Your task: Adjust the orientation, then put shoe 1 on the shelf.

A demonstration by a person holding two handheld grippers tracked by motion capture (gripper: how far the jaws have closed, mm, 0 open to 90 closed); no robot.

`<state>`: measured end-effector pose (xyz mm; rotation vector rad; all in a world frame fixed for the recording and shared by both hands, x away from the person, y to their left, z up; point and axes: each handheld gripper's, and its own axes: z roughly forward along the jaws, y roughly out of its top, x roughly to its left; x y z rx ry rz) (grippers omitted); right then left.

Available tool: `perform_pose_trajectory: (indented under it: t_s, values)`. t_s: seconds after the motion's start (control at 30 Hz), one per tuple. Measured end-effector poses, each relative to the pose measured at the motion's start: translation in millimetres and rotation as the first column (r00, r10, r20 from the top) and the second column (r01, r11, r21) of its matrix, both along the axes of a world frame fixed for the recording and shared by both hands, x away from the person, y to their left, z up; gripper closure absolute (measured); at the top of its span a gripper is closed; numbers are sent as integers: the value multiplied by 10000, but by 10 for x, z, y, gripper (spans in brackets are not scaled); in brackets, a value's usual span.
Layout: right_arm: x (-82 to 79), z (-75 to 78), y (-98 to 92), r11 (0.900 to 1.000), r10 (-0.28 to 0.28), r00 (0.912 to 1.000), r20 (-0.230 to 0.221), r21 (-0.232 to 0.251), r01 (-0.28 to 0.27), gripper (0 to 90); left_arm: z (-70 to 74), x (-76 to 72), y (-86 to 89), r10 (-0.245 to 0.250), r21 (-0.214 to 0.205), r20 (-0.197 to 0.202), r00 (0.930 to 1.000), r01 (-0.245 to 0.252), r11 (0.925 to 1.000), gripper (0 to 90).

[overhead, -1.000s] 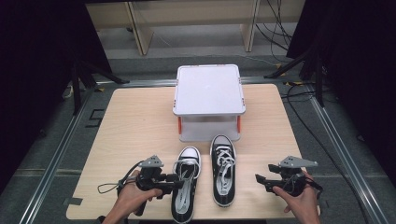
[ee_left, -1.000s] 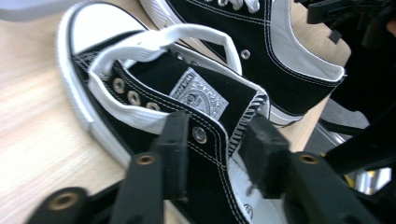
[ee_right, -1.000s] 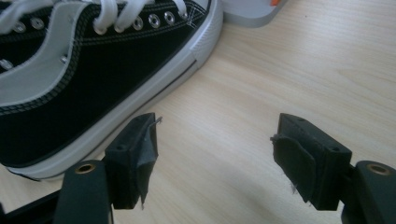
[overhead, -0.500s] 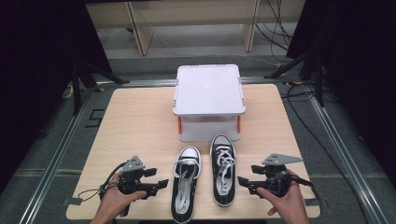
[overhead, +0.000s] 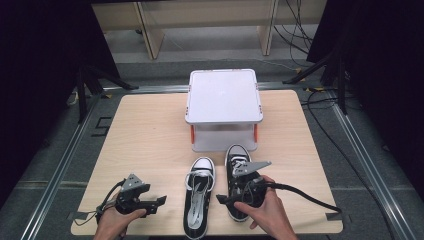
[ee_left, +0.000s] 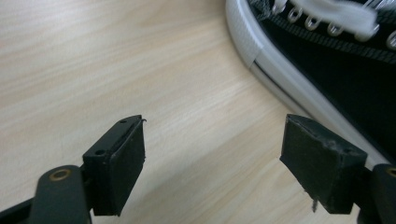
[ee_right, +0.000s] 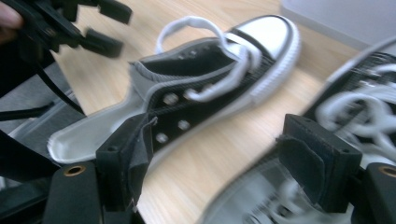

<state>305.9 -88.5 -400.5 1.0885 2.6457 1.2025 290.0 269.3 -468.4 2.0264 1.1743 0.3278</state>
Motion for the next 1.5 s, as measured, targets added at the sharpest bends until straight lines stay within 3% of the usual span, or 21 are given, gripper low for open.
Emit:
perform_pose_trajectory:
  t_s: [0.1, 0.23, 0.43, 0.53, 0.57, 0.7, 0.77, 1.03, 1.07, 1.23, 1.37, 1.4, 1.5]
  values:
    - [-9, 29, 128, 10000, -7, 9998, -203, -60, 6, 271, -27, -25, 9, -44, 191, -29, 10000, 45, 9998, 211]
    - [59, 38, 276, 9988, 394, 9992, -7, -282, -394, 272, -49, -40, 0, -3, 196, -6, 10000, 3, 9998, 211]
    - [101, -31, 381, 9978, 374, 9985, -394, -536, -395, 263, -71, -39, -12, -49, 202, -36, 10000, 50, 9998, 208]
    - [122, -79, 405, 9962, 572, 9982, -169, -644, -582, 263, -76, -45, -5, -38, 224, -87, 10000, 40, 9997, 208]
    - [103, -73, 426, 9977, 286, 9976, -630, -595, -324, 263, -79, -46, -2, -46, 234, -87, 10000, 48, 9997, 208]
    - [123, -100, 445, 9972, 530, 9974, -487, -496, -554, 263, -92, -55, -5, -107, 217, -129, 9999, 110, 9997, 208]
    - [106, -125, 480, 9978, 323, 9954, -905, -548, -373, 260, -89, -57, -5, -151, 272, -45, 9999, 152, 9995, 208]
    - [137, -163, 496, 9971, 618, 9963, -599, -414, -643, 248, -88, -55, 16, -38, 333, -137, 9999, 42, 9994, 208]
    - [121, -154, 500, 9983, 410, 9960, -793, -389, -442, 250, -87, -55, 16, -56, 351, -124, 9999, 60, 9994, 208]
    - [137, -167, 506, 9980, 514, 9970, -578, -327, -533, 262, -102, -57, 16, -108, 346, -98, 9999, 112, 9993, 208]
    - [146, -190, 530, 9983, 511, 9955, -800, -255, -533, 267, -108, -56, 24, -105, 349, -188, 9998, 111, 9993, 208]
    - [136, -188, 547, 9985, 398, 9951, -907, -337, -430, 267, -109, -58, 28, -117, 352, -182, 9998, 123, 9993, 208]
    - [117, -186, 638, 9941, 625, 9967, -508, -851, -667, 276, -110, -63, 32, -84, 301, -188, 9998, 90, 9995, 208]
